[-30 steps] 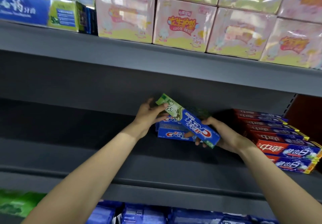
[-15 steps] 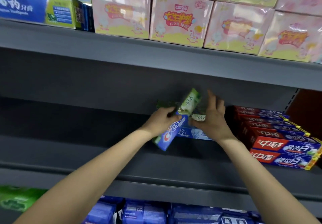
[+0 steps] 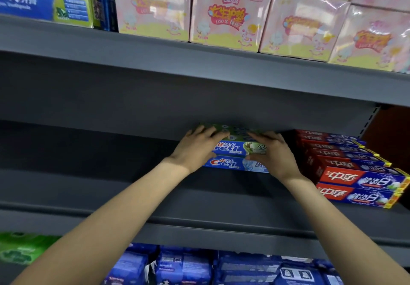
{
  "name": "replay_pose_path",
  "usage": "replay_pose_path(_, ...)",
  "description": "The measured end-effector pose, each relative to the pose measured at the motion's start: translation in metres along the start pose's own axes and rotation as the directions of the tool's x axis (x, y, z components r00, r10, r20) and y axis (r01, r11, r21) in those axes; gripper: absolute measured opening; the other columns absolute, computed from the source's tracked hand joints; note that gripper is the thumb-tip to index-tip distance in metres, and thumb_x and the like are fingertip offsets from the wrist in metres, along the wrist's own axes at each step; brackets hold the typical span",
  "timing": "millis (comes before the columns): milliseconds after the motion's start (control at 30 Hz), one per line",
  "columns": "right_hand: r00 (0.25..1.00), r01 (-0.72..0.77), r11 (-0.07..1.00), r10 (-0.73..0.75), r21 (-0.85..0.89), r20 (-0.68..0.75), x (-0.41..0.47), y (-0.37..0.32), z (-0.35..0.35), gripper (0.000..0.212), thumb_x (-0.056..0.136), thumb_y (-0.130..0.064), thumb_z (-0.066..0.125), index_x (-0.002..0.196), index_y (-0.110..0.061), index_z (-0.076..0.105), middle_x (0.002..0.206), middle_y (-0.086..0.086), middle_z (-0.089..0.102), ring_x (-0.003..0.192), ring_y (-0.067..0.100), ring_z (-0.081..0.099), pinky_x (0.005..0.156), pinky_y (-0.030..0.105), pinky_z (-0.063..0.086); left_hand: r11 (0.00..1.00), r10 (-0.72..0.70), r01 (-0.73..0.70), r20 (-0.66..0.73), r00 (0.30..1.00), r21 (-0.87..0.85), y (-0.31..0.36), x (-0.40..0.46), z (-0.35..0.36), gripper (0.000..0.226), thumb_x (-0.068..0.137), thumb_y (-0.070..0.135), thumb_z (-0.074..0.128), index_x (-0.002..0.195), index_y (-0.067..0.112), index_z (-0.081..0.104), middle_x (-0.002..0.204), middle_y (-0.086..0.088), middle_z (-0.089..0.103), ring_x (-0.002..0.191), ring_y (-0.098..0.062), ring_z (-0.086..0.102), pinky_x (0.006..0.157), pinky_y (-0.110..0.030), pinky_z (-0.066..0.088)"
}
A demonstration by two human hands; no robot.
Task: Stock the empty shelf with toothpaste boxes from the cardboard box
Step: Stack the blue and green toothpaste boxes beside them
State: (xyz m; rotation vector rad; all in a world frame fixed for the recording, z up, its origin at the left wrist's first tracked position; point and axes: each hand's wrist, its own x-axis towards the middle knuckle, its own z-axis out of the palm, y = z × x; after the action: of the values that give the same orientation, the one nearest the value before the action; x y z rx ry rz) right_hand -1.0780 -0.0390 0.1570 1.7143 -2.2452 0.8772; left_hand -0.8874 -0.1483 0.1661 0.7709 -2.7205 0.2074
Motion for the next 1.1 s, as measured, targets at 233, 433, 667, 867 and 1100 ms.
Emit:
replay_pose_path(233,0.996,-0.028,0.986,0.041,-0.165,0.078,0.009,0.007,0.021,0.067,0.084,-0.032,0.067,0.143,-0.034,0.036,0.15,-0.008,0.034,0.137,0.019,0.032,0.118,0.036,0.015,0.997,-0.067,0.068,0.016,0.998,-0.033,-0.002,0.015,0.027,0.071,0.096,0.017,0.051,0.151,0.031,0.009,0.157,0.002,0.019,0.141,-0.024,0.019,0.113,-0.039,0.022)
replay_pose_path(433,0.97,-0.079,0.953,0.142,-0.293,0.198,0.006,-0.002,0.024,0.063,0.094,-0.038,0.051,0.148,-0.039,0.018,0.156,-0.01,0.02,0.145,0.015,0.015,0.118,0.045,0.0,0.996,-0.033,0.043,0.127,0.991,-0.076,-0.011,0.016,0.035,0.07,0.1,0.007,0.039,0.151,0.028,-0.005,0.16,0.0,-0.001,0.148,-0.023,-0.002,0.119,-0.038,0.002)
replay_pose_path(667,0.978,-0.133,0.941,0.177,-0.312,0.115,-0.002,-0.037,0.023,0.059,0.094,-0.026,0.051,0.148,-0.022,0.025,0.156,-0.001,0.022,0.146,0.018,0.014,0.118,0.039,0.008,0.995,-0.028,0.03,0.025,0.999,-0.096,-0.009,0.004,0.022,0.071,0.094,0.003,0.049,0.152,0.018,0.012,0.159,-0.004,0.011,0.146,-0.025,0.014,0.119,-0.035,0.013)
replay_pose_path(867,0.987,-0.157,0.984,0.158,-0.087,-0.003,-0.04,-0.098,0.03,0.041,0.091,-0.006,0.047,0.132,-0.011,0.052,0.135,0.01,0.048,0.127,0.029,0.039,0.101,0.035,0.037,0.985,-0.099,0.092,-0.049,0.994,-0.144,-0.016,-0.037,-0.005,0.046,0.096,0.02,0.044,0.142,0.026,0.04,0.143,0.001,0.044,0.13,-0.023,0.038,0.103,-0.034,0.031)
replay_pose_path(1100,0.994,-0.109,0.994,0.109,0.006,0.013,-0.086,-0.177,0.036,0.034,0.088,-0.009,0.048,0.12,-0.012,0.062,0.118,0.013,0.061,0.109,0.03,0.056,0.091,0.037,0.045,0.951,-0.215,0.148,-0.236,0.948,-0.273,-0.034,-0.126,-0.035,0.025,0.092,0.024,0.048,0.113,0.02,0.06,0.111,-0.001,0.065,0.107,-0.022,0.058,0.089,-0.035,0.042)
